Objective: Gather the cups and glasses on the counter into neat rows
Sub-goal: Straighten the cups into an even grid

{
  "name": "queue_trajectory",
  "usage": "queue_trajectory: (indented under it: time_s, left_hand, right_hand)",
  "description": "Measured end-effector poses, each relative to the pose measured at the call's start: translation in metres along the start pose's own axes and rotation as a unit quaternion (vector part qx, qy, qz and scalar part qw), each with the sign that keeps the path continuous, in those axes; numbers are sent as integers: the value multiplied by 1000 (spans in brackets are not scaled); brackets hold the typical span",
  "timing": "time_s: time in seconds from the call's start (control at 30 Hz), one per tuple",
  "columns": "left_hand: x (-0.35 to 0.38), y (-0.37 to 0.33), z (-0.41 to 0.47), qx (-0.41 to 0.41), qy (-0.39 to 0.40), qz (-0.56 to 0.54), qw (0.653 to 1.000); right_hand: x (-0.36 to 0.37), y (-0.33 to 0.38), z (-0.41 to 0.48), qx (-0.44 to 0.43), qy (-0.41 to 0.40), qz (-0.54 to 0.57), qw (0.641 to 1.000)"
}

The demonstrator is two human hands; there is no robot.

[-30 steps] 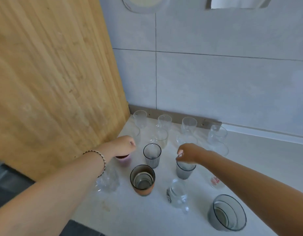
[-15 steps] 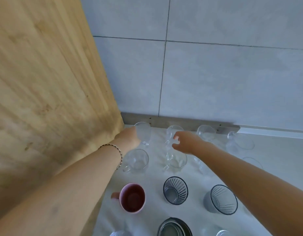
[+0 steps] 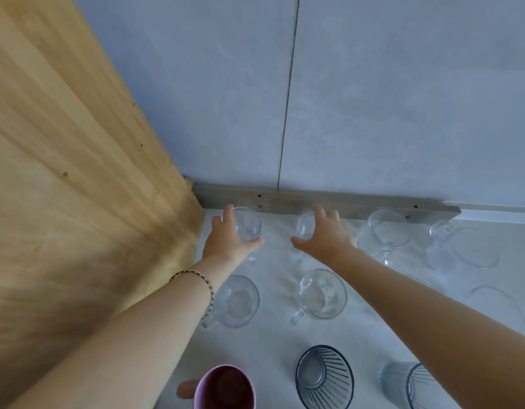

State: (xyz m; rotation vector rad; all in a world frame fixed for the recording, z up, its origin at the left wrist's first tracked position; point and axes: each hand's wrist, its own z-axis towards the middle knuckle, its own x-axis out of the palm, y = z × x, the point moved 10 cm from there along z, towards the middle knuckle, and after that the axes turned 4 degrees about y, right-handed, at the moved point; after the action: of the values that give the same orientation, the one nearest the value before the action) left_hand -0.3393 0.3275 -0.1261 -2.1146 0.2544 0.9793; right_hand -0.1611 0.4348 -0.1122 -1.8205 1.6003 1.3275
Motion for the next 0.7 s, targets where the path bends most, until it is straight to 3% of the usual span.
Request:
queue_trajectory:
  time_s: [0.17, 0.7]
  left_hand:
    - [-6, -2, 10, 68, 7, -14, 998]
    - [3, -18, 13, 117, 54, 3, 992]
  right_hand:
    - [-2, 5, 3, -102, 3, -7, 995]
    - [2, 9, 12, -142, 2, -16, 990]
